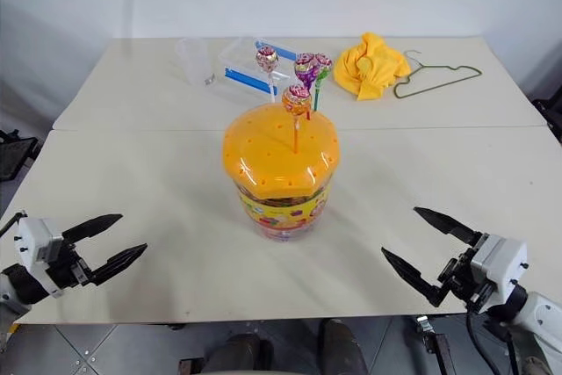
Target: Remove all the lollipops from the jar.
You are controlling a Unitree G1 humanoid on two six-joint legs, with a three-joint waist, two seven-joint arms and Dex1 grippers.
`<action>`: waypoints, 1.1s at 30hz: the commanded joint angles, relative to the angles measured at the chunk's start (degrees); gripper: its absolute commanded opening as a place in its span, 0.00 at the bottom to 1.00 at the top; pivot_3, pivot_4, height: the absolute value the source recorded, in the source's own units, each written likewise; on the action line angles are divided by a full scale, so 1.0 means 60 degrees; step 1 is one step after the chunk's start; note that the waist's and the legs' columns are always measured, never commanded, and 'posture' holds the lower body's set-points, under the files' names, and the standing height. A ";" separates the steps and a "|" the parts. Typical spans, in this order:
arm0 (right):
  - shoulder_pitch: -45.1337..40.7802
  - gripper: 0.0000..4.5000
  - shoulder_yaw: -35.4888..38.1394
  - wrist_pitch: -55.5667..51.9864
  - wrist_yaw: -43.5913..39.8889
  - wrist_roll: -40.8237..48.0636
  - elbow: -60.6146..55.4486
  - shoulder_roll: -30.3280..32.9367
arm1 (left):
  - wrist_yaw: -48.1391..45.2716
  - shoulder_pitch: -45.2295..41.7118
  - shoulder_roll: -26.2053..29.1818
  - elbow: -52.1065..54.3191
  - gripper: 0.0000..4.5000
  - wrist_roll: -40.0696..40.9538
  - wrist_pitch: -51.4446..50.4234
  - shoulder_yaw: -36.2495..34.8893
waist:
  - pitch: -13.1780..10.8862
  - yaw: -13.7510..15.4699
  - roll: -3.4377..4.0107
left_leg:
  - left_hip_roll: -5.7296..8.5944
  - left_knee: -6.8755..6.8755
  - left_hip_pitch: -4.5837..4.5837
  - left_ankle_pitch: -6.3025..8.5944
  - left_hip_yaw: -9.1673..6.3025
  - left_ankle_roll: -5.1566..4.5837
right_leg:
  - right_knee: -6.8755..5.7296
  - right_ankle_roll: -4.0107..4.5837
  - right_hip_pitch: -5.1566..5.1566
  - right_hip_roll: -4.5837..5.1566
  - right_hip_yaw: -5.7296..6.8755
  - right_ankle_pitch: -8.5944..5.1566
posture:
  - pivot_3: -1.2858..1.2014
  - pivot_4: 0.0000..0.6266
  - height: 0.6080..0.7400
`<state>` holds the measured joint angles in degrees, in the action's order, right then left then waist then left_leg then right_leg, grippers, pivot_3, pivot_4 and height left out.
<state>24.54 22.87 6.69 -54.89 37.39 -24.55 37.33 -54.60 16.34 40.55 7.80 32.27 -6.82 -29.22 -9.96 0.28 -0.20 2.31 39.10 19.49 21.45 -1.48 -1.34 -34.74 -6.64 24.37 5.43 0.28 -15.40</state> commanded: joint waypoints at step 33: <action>-0.3037 0.99 0.2916 -0.3763 0.2350 0.5903 -0.2337 0.0956 | -0.2726 -1.2579 -0.0592 -0.5431 1.00 0.1479 -0.4575 0.3604 | 0.0009 0.0123 -0.0023 | 0.0027 0.0094 0.0125 -0.0002 -0.0020 0.0014 | -0.0062 -0.0026 0.0071 -0.0021 0.0154 0.0014 | 0.52 0.24 1.00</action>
<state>6.94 40.23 -15.91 -42.12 71.78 -36.28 43.16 -69.80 -57.14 36.57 -24.34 42.01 -33.82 -8.06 -9.91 1.02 -0.33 2.47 39.72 20.25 21.46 -1.46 -1.30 -35.10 -6.85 24.82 5.26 1.20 -15.28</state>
